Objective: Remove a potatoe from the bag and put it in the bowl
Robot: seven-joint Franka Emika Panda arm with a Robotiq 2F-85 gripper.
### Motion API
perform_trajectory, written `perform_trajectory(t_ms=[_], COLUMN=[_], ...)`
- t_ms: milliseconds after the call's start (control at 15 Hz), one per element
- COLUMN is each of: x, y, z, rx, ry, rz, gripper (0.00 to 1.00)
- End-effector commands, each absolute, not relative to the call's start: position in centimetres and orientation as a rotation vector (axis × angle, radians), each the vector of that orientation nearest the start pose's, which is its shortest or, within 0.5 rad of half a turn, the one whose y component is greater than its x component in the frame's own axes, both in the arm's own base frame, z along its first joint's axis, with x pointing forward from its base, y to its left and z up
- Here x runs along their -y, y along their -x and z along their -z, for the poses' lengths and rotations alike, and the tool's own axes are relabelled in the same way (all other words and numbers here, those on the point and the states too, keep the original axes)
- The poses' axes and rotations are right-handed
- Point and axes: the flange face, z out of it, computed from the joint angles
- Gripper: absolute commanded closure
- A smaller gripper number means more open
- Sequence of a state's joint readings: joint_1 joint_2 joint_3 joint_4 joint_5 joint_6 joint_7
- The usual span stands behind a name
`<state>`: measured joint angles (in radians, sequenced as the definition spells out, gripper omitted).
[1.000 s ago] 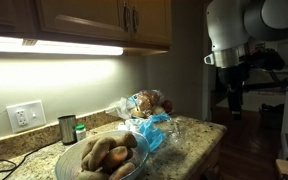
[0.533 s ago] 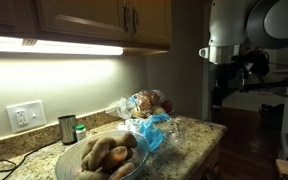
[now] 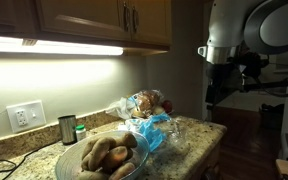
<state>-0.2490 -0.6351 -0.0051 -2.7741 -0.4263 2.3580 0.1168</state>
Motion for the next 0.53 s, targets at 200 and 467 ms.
perform_trajectory(t_ms=[200,467], x=[9.7,9.9], y=[-35.2,-35.7], z=[-40.6,-39.6], rx=[-0.174,-0.158], ry=[3.472,3.472], rz=[0.283,0.258], gripper=[0.0,0.0])
